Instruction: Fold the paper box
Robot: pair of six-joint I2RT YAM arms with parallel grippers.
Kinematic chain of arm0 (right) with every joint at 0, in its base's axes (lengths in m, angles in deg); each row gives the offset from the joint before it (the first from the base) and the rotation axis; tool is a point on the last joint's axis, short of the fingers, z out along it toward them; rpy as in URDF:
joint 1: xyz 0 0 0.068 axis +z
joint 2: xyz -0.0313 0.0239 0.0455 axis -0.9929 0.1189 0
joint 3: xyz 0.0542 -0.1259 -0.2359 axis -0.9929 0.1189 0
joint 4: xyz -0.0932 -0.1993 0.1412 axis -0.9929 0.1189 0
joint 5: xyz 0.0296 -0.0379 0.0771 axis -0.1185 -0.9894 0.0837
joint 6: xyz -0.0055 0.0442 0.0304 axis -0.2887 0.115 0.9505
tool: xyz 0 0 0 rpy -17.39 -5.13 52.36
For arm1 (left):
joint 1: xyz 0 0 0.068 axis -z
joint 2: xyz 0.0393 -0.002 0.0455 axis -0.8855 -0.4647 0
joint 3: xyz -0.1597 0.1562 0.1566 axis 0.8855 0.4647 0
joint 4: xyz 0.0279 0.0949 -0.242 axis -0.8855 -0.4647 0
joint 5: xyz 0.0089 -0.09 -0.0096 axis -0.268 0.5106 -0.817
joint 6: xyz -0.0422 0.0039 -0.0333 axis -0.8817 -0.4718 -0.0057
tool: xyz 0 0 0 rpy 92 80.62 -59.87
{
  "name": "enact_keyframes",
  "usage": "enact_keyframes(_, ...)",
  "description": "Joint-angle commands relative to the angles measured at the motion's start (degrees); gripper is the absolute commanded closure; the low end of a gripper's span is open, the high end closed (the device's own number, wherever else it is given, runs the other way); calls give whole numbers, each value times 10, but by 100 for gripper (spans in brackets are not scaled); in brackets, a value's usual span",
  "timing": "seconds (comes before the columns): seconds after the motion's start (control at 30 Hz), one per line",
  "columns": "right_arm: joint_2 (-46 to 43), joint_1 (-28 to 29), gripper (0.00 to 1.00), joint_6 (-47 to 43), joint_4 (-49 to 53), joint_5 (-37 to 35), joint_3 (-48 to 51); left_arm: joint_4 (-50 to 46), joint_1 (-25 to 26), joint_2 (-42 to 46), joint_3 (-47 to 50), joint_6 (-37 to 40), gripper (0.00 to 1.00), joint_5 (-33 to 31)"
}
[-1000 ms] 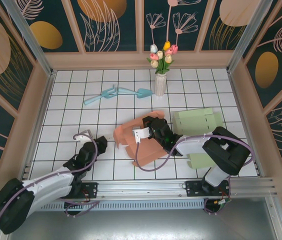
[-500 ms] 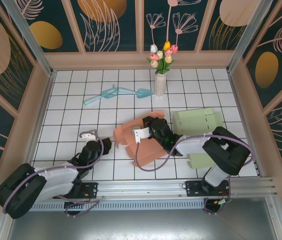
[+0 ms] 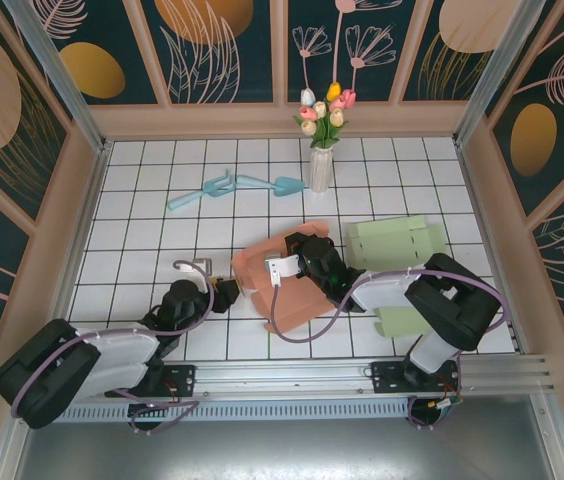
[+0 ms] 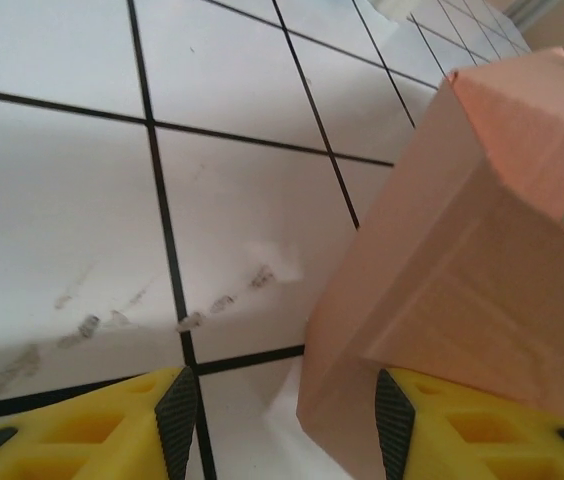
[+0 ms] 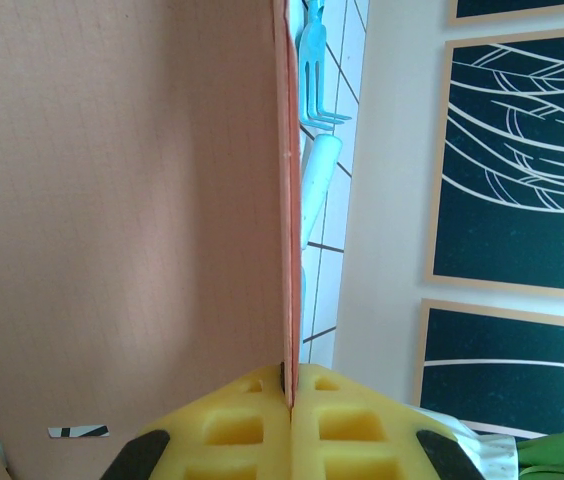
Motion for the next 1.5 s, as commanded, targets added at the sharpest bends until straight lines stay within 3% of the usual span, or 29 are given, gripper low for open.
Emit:
enact_keyframes(0.0, 15, 2, 100, 20, 42, 10, 15, 57, 4, -28, -3, 15, 48, 47)
enact_keyframes(0.6, 17, 7, 100, 19, 45, 4, 14, 74, 12, -14, -1, 21, 45, 71)
enact_keyframes(0.83, 20, 7, 100, 19, 41, 4, 15, 91, 12, -21, 0, 15, 39, 83)
enact_keyframes(1.2, 26, 10, 100, 19, 42, 1, 15, 65, 12, 36, 16, 14, 35, 59)
enact_keyframes(1.47, 25, 10, 100, 21, 41, 0, 16, 74, 13, 7, 10, 18, 36, 52)
